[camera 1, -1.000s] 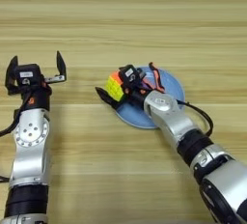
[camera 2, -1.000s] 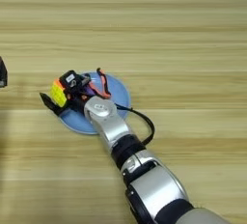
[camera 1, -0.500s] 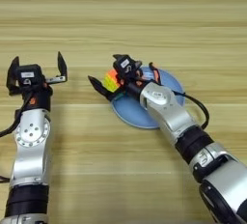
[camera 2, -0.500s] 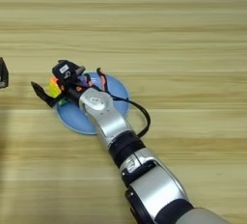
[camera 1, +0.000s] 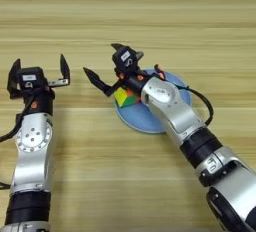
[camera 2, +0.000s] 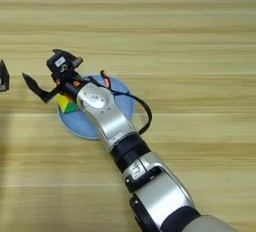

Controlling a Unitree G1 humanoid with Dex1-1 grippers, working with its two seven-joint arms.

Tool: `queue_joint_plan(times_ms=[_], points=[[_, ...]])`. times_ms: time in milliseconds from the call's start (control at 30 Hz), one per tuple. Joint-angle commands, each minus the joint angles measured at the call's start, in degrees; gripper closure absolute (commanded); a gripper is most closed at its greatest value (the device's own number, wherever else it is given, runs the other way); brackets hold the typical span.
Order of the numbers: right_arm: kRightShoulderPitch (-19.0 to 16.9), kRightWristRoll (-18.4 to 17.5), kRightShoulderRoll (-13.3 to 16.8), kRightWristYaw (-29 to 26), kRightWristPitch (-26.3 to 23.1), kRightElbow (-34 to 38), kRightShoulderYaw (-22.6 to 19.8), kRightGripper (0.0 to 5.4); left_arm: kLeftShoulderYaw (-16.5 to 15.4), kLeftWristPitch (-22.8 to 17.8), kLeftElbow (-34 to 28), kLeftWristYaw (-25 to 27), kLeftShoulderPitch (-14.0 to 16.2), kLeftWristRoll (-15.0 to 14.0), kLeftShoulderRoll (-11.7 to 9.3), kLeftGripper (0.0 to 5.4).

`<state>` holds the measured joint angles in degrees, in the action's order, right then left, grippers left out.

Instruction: Move the objects on the table

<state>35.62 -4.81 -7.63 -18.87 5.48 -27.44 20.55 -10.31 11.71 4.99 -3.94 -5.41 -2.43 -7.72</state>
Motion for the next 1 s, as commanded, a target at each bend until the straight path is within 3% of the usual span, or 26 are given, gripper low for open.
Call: queue_joint_plan(times_ms=[33, 400, 633, 833, 1000], points=[[-2.60, -1.01, -3.23, 1.00, -2.36, 7.73, -0.84, 0.02, 0.99, -0.78, 0.72, 0.68, -0.32, 1.60, -0.63, 0.00], [-5.85, -3.23, 1.67, 1.43, -6.00, 17.05, -8.01, 0.02, 4.44, -0.71, 0.98, 3.29, 0.03, 4.15, -1.42, 0.00], [-9.03, -2.93, 5.82, 3.50, -4.98, 19.38, -14.40, 0.02, 4.91, -0.20, 1.27, 4.37, 0.31, 4.58, -1.85, 0.00], [-11.80, -3.33, 9.96, 4.92, -4.11, 19.02, -19.57, 0.02, 5.36, 0.69, 2.16, 6.16, 0.34, 4.24, -2.38, 0.00], [-10.07, -4.74, 13.91, 6.11, -3.17, 13.56, -25.89, 0.02, 5.01, 1.00, 1.95, 9.95, 0.89, 1.41, -2.94, 0.00]])
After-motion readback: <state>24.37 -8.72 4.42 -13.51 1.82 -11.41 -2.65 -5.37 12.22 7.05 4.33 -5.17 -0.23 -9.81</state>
